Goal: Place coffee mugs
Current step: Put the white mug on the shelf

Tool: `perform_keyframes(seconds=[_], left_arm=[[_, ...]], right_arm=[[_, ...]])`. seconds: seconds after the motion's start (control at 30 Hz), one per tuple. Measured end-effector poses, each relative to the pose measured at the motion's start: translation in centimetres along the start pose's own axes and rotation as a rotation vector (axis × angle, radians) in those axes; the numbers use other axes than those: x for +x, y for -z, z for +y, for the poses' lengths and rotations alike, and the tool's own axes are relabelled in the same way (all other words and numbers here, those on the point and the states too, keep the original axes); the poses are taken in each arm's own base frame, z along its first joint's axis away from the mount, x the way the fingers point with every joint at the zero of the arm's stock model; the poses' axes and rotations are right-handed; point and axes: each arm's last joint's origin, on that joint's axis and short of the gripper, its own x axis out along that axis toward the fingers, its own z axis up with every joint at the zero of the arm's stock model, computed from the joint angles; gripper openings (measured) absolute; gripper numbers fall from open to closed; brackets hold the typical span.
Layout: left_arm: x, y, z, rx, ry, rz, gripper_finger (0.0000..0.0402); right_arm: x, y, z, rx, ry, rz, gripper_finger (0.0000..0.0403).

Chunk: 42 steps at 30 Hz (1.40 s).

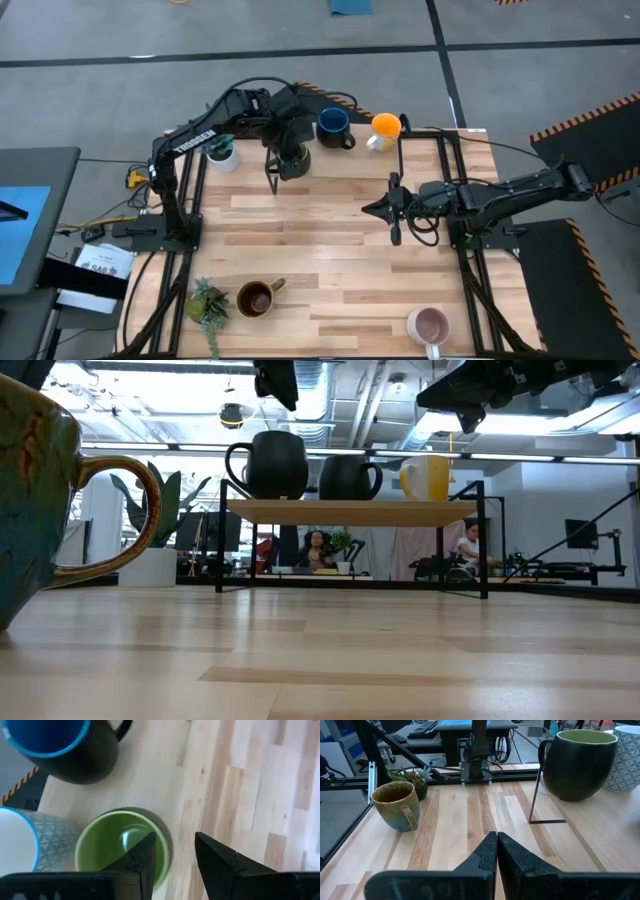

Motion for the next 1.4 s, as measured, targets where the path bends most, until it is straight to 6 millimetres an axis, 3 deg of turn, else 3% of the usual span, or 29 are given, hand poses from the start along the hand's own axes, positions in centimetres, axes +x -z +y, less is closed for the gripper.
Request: perform_keyframes(seconds=[0.23, 0.37, 0.47, 0.7, 0.9, 1.2, 1.4], left_arm=[[0.1, -0.3, -2.8, 0.113, 0.115, -0.2, 0.0099], [0.6, 1.7, -4.1, 0.155, 0.146, -0.327, 0.0086], [1.7, 4.8, -4.7, 0.162, 0.165, -0.427, 0.008], [6.3, 13.9, -6.5, 0.171, 0.263, -0.773, 0.0079], [7.0, 18.7, -6.4, 0.161, 0.213, -0.975, 0.0079], [4.6, 20.4, -5.9, 0.124, 0.14, -1.008, 0.0079], [4.5, 20.7, -5.8, 0.126, 0.134, -0.982, 0.0079]], right_arm=[[0.0, 0.0, 0.0, 0.0, -0.002, -0.003, 0.004], [0.0, 0.0, 0.3, -0.004, -0.015, -0.003, 0.004], [-0.1, 0.0, 0.7, -0.015, -0.031, -0.004, 0.004], [-0.2, -0.2, 0.9, -0.034, -0.043, -0.028, 0.004], [-0.1, -0.9, 0.6, -0.05, -0.032, -0.092, 0.004], [-0.1, -1.7, -0.1, -0.022, 0.0, -0.174, 0.004], [0.0, -1.5, -0.4, -0.002, 0.015, -0.151, 0.004]])
